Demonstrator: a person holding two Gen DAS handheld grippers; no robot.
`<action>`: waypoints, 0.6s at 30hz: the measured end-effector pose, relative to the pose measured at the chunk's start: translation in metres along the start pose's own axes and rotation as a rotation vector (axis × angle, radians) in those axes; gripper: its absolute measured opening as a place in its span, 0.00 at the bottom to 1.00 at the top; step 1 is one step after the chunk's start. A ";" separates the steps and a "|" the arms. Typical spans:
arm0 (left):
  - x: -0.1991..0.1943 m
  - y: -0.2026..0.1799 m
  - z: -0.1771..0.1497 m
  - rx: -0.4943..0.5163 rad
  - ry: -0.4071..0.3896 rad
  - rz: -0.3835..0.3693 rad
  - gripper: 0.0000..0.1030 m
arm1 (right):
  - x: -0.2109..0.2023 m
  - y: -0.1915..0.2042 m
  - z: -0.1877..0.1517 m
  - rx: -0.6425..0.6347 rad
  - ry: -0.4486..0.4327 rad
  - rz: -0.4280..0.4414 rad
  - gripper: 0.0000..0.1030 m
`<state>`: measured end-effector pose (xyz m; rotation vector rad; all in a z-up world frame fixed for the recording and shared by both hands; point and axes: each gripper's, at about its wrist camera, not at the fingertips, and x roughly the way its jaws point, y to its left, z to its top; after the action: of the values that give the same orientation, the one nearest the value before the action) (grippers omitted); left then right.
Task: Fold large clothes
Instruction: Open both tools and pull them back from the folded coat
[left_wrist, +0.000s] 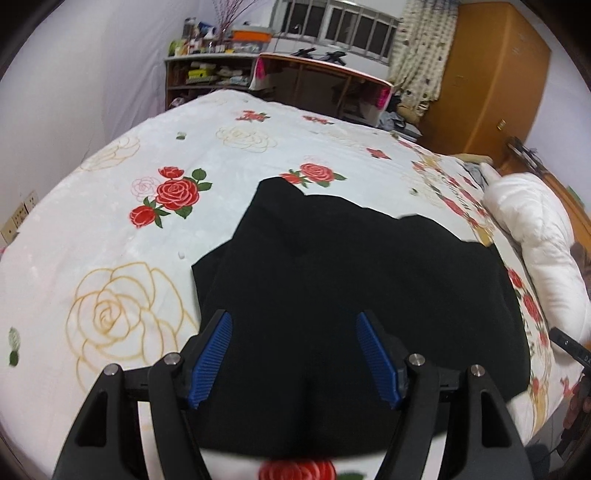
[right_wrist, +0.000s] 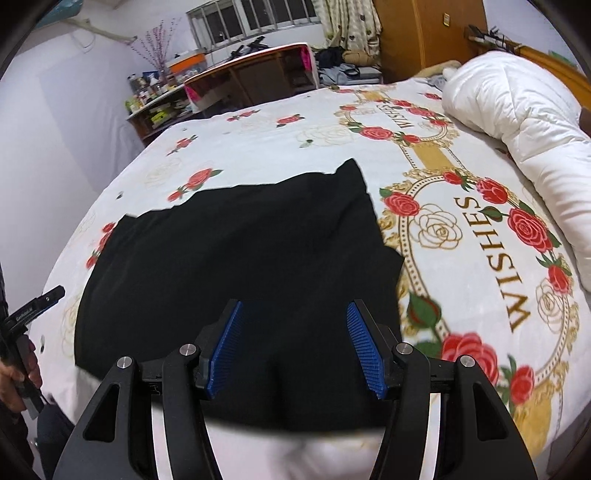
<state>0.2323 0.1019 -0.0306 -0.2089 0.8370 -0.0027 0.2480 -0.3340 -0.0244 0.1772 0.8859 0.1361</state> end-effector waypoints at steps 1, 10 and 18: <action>-0.009 -0.005 -0.007 0.011 -0.005 0.000 0.70 | -0.006 0.007 -0.007 -0.004 -0.002 0.003 0.57; -0.070 -0.039 -0.052 0.081 -0.023 0.002 0.70 | -0.055 0.059 -0.062 -0.072 -0.017 0.009 0.57; -0.105 -0.056 -0.075 0.160 -0.056 0.108 0.71 | -0.090 0.083 -0.087 -0.123 -0.046 0.006 0.57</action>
<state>0.1106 0.0423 0.0082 -0.0136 0.7876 0.0371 0.1200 -0.2616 0.0069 0.0678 0.8287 0.1916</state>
